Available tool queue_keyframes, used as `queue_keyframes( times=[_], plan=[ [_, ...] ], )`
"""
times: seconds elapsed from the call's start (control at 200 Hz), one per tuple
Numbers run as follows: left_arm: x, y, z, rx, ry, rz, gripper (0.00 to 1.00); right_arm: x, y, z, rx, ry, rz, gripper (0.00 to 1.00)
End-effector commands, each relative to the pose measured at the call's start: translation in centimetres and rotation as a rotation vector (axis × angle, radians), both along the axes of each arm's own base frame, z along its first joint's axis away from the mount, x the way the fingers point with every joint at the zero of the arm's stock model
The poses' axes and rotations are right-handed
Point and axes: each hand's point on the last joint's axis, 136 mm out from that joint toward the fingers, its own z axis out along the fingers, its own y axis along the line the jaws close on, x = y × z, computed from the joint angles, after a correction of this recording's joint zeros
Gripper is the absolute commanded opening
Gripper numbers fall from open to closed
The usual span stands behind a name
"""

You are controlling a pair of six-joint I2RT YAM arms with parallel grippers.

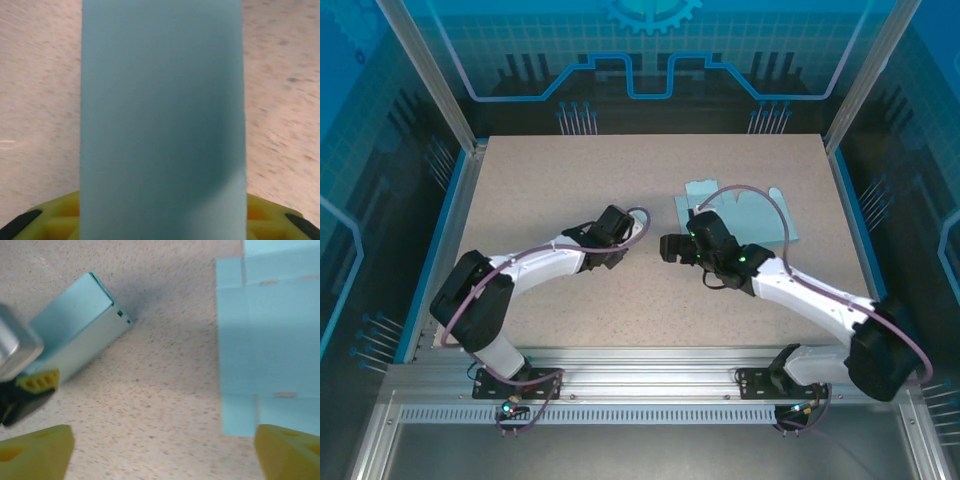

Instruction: Fold the paper box

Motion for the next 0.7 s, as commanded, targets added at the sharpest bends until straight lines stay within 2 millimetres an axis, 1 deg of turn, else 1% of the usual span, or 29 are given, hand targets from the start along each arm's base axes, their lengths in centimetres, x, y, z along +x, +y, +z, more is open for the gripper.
queue_keyframes(
  times=[0.0,0.07,0.175,0.26,0.33,0.42,0.515,0.59,0.605,0.64,0.68,0.69],
  plan=[
    [4.2,2.0,2.6,0.136,-0.142,0.038,0.40,-1.1,-4.9,-0.5,-0.114,0.010,-0.112,1.00],
    [5.9,2.5,3.0,0.141,-0.174,0.035,0.40,-1.5,-6.7,-0.3,-0.114,0.010,-0.155,1.00],
    [8.4,4.0,3.1,0.205,-0.231,0.031,0.40,-2.2,-10.3,-0.3,-0.123,0.023,-0.263,1.00],
    [10.5,5.2,2.4,0.270,-0.281,0.010,0.40,-2.6,-12.6,-0.4,-0.111,0.036,-0.321,1.00],
    [11.8,6.0,1.7,0.329,-0.312,-0.007,0.42,-2.7,-13.9,-0.8,-0.079,0.054,-0.351,1.00],
    [13.2,6.7,0.8,0.369,-0.374,-0.029,0.43,-2.9,-14.7,-2.0,-0.029,0.094,-0.365,1.00],
    [13.5,6.9,-0.9,0.390,-0.381,-0.065,0.44,-3.0,-14.7,-3.6,0.001,0.135,-0.355,1.00],
    [13.5,6.8,-1.7,0.404,-0.399,-0.085,0.46,-3.1,-14.6,-4.9,0.000,0.177,-0.343,0.99],
    [13.5,6.8,-1.8,0.406,-0.400,-0.088,0.47,-3.2,-14.6,-5.1,-0.003,0.185,-0.341,0.99],
    [13.3,6.8,-2.2,0.410,-0.402,-0.097,0.57,-3.2,-14.6,-5.6,-0.014,0.206,-0.337,0.98],
    [13.2,6.7,-2.4,0.410,-0.408,-0.106,0.62,-3.2,-14.6,-6.2,-0.025,0.230,-0.335,0.97],
    [13.1,6.7,-2.4,0.411,-0.408,-0.105,0.65,-3.2,-14.6,-6.4,-0.026,0.235,-0.336,0.98]
  ],
)
